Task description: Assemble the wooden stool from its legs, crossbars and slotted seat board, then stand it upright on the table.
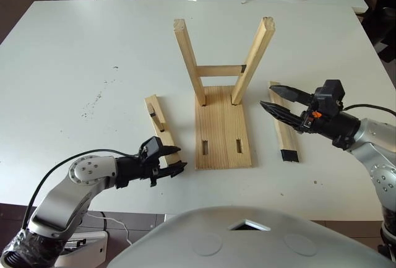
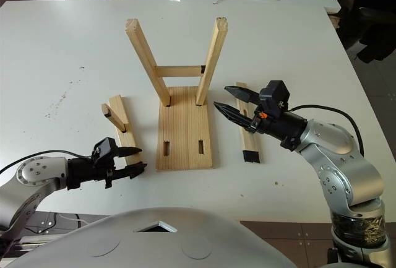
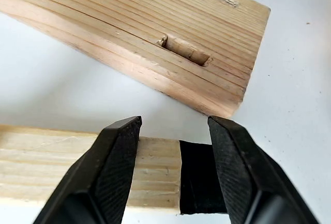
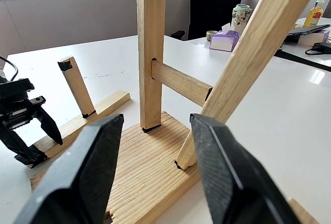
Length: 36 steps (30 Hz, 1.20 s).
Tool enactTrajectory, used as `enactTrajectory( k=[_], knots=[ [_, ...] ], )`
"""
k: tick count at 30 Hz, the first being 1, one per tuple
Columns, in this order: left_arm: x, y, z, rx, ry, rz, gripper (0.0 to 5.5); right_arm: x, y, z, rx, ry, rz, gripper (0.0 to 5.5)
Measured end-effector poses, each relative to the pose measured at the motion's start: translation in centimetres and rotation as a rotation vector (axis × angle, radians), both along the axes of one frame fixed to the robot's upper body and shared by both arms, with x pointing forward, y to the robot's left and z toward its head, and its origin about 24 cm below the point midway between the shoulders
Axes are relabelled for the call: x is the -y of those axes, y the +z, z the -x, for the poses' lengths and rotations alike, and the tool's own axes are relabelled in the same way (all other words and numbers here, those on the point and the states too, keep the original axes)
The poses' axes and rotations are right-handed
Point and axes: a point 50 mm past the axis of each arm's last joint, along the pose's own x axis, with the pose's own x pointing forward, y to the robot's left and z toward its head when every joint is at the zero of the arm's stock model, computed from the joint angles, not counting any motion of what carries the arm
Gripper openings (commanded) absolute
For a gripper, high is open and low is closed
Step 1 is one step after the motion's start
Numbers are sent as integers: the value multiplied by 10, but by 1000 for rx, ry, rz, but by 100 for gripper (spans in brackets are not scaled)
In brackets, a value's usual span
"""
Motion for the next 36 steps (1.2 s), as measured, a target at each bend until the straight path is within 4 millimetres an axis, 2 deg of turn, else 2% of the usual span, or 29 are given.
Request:
enactTrajectory(
  k=[1, 2, 9, 12, 15, 18, 20, 28, 36],
  knots=[
    [-4, 1, 0, 1, -10, -17, 240, 0, 0, 1, 0, -4, -2, 237],
    [-18, 3, -4, 9, -26, -68, 240, 0, -1, 3, 3, -18, -8, 237],
    [-60, 15, -25, 37, -32, -206, 240, -1, -6, 10, -6, -59, -9, 237],
    [-65, 28, -37, 78, -4, -196, 240, -1, -7, 11, -7, -66, 1, 237],
    [-66, 46, -46, 118, 21, -199, 271, 0, -9, 15, -13, -76, 0, 237],
    [-58, 56, -45, 102, 5, -155, 324, 0, -13, 23, -26, -112, -12, 237],
    [-61, 54, -45, 78, 27, -163, 354, 1, -15, 28, -34, -138, -15, 237],
    [-76, 35, -54, 22, 214, -169, 354, 2, -13, 32, -21, -162, -11, 237],
    [-60, 20, -49, -22, 241, -103, 354, 2, -11, 28, -2, -149, 7, 237]
  ],
)
